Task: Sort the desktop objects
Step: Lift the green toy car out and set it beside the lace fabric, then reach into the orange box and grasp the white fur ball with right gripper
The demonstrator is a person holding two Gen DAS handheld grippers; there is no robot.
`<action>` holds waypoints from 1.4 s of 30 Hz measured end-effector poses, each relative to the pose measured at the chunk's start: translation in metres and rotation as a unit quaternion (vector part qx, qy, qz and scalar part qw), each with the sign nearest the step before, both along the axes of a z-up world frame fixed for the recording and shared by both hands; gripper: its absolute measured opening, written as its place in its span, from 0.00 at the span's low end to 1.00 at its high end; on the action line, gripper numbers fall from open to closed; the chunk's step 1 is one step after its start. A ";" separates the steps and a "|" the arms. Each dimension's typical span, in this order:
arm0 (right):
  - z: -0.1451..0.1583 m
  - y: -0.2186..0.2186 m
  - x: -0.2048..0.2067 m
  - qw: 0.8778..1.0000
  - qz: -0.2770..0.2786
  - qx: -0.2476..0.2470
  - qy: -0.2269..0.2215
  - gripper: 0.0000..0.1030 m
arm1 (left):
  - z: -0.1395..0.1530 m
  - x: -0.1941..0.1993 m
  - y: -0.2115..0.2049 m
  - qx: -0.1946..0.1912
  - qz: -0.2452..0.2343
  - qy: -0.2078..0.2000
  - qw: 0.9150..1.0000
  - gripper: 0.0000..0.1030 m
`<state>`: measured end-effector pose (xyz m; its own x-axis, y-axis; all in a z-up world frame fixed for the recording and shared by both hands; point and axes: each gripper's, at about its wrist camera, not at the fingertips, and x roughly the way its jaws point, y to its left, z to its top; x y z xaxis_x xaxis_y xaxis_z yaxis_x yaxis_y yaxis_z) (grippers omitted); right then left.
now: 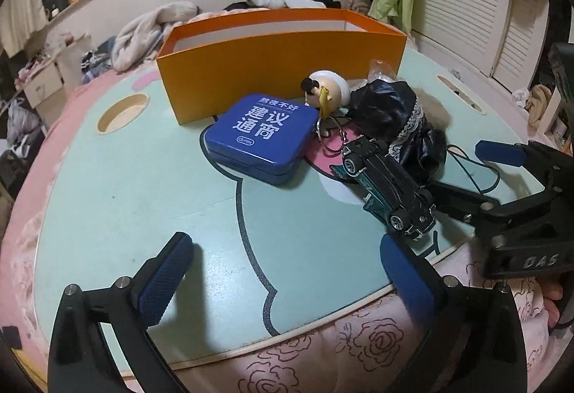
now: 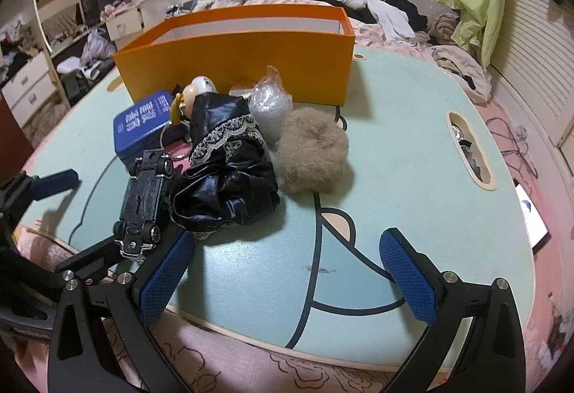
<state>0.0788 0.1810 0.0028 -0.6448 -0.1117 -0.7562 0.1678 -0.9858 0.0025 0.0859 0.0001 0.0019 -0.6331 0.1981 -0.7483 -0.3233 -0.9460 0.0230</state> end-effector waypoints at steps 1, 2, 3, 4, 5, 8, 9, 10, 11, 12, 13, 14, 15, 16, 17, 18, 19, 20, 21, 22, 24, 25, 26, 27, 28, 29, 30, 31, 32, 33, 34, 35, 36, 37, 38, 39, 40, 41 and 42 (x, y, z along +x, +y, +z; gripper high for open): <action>0.001 0.004 0.001 1.000 0.001 -0.015 0.003 0.99 | 0.000 0.000 0.000 0.000 0.000 0.000 1.000 1.00; 0.003 0.006 0.003 1.000 0.001 -0.027 0.006 0.99 | 0.000 0.000 0.000 0.000 0.000 0.001 1.000 1.00; 0.005 0.012 0.002 0.999 0.000 -0.043 0.011 0.96 | 0.000 0.000 0.001 0.000 0.001 0.000 1.000 1.00; 0.008 0.017 0.003 0.998 0.000 -0.065 0.017 0.91 | 0.000 -0.001 0.002 0.000 0.002 0.000 1.000 1.00; 0.011 0.022 0.002 0.996 0.000 -0.084 0.020 0.89 | 0.000 -0.001 0.002 0.000 0.002 0.000 1.000 1.00; 0.026 0.031 -0.011 0.991 -0.004 -0.132 0.015 0.73 | 0.000 -0.002 0.002 0.001 0.001 0.001 1.000 1.00; 0.035 0.033 -0.018 0.988 -0.008 -0.152 0.014 0.72 | 0.000 -0.003 0.002 0.001 0.001 0.001 1.000 1.00; 0.046 0.035 -0.026 0.985 -0.012 -0.172 0.016 0.72 | 0.000 -0.003 0.002 0.001 0.001 0.001 1.000 1.00; 0.058 0.034 -0.034 0.982 -0.009 -0.188 0.020 0.72 | 0.000 -0.003 0.002 0.002 0.001 0.001 1.000 1.00; 0.070 0.029 -0.045 0.980 -0.006 -0.199 0.016 0.72 | 0.000 -0.003 0.002 0.002 0.001 0.001 1.000 1.00; 0.080 0.022 -0.056 0.980 0.002 -0.198 0.005 0.72 | 0.000 -0.003 0.001 0.002 0.001 0.001 1.000 1.00; 0.089 0.011 -0.069 0.982 0.009 -0.190 -0.008 0.72 | 0.000 -0.003 0.001 0.002 0.001 0.001 1.000 1.00; 0.096 0.002 -0.081 0.984 0.014 -0.177 -0.016 0.72 | 0.000 -0.003 0.001 0.002 0.000 0.001 1.000 1.00; 0.104 -0.011 -0.093 0.988 0.020 -0.155 -0.021 0.72 | 0.000 -0.003 0.001 0.002 0.000 0.001 1.000 1.00; 0.108 -0.020 -0.101 0.990 0.023 -0.137 -0.025 0.72 | 0.000 -0.003 0.001 0.002 0.000 0.001 1.000 1.00; 0.109 -0.030 -0.111 0.992 0.026 -0.120 -0.033 0.72 | 0.000 -0.002 0.001 0.002 0.000 0.001 1.000 1.00; 0.108 -0.039 -0.124 0.993 0.030 -0.107 -0.050 0.72 | 0.000 -0.002 0.001 0.002 0.000 0.001 1.000 1.00; 0.105 -0.045 -0.133 0.992 0.033 -0.104 -0.067 0.72 | 0.000 -0.002 0.001 0.002 0.000 0.001 1.000 1.00; 0.100 -0.049 -0.143 0.990 0.035 -0.108 -0.087 0.72 | 0.000 -0.002 0.001 0.002 0.000 0.001 1.000 1.00; 0.093 -0.054 -0.157 0.985 0.037 -0.121 -0.116 0.72 | 0.000 -0.002 0.002 0.002 0.000 0.002 1.000 1.00; 0.081 -0.063 -0.177 0.976 0.043 -0.134 -0.163 0.72 | 0.000 -0.003 0.002 0.002 0.000 0.002 1.000 1.00; 0.075 -0.068 -0.187 0.974 0.041 -0.130 -0.182 0.72 | 0.000 -0.002 0.002 0.002 0.000 0.002 1.000 1.00; 0.071 -0.074 -0.194 0.973 0.036 -0.123 -0.191 0.72 | 0.000 -0.003 0.002 0.002 0.000 0.002 1.000 1.00; 0.068 -0.079 -0.198 0.974 0.032 -0.116 -0.194 0.72 | 0.000 -0.003 0.001 0.003 0.000 0.003 1.000 1.00; 0.068 -0.086 -0.202 0.976 0.031 -0.102 -0.189 0.72 | 0.001 -0.003 0.001 0.003 0.000 0.003 1.000 1.00; 0.066 -0.092 -0.207 0.975 0.036 -0.092 -0.197 0.71 | 0.001 -0.003 0.002 0.003 0.000 0.003 1.000 1.00; 0.061 -0.095 -0.208 0.973 0.039 -0.088 -0.208 0.65 | 0.001 -0.003 0.002 0.003 0.000 0.003 1.000 1.00; 0.055 -0.099 -0.212 0.971 0.040 -0.084 -0.222 0.59 | 0.000 -0.003 0.002 0.003 -0.001 0.003 1.000 1.00; 0.049 -0.103 -0.216 0.969 0.038 -0.074 -0.234 0.56 | 0.000 -0.003 0.001 0.003 -0.001 0.004 1.000 1.00; 0.044 -0.107 -0.219 0.969 0.035 -0.054 -0.238 0.53 | 0.000 -0.004 0.001 0.004 -0.001 0.003 1.000 1.00; 0.039 -0.109 -0.221 0.970 0.034 -0.041 -0.238 0.49 | 0.000 -0.004 0.001 0.004 -0.001 0.002 1.000 1.00; 0.038 -0.107 -0.224 0.969 0.034 -0.059 -0.236 0.48 | 0.001 -0.004 0.001 0.004 -0.001 0.003 1.000 1.00; 0.036 -0.103 -0.227 0.965 0.032 -0.083 -0.246 0.40 | 0.001 -0.004 0.001 0.003 -0.001 0.003 1.000 1.00; 0.035 -0.099 -0.228 0.960 0.033 -0.106 -0.256 0.25 | 0.000 -0.005 0.001 0.003 -0.001 0.003 1.000 1.00; 0.035 -0.095 -0.230 0.956 0.035 -0.126 -0.263 0.17 | 0.001 -0.005 0.000 0.003 -0.002 0.004 1.000 1.00; 0.036 -0.092 -0.230 0.954 0.033 -0.136 -0.266 0.11 | 0.000 -0.006 0.000 0.003 -0.002 0.004 1.000 1.00; 0.038 -0.088 -0.230 0.958 0.022 -0.123 -0.258 0.09 | 0.000 -0.006 0.001 0.003 -0.001 0.003 1.000 1.00; 0.040 -0.086 -0.229 0.962 0.020 -0.113 -0.246 0.08 | 0.000 -0.005 0.001 0.003 -0.001 0.003 1.000 1.00; 0.042 -0.084 -0.228 0.965 0.022 -0.108 -0.238 0.02 | 0.000 -0.005 0.000 0.003 -0.001 0.004 1.000 1.00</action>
<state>-0.1495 0.0971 0.0445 -0.2219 -0.3191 -0.9214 0.1384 -0.9457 0.2942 0.0806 0.0006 0.0022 -0.6378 0.2047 -0.7425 -0.3258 -0.9453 0.0192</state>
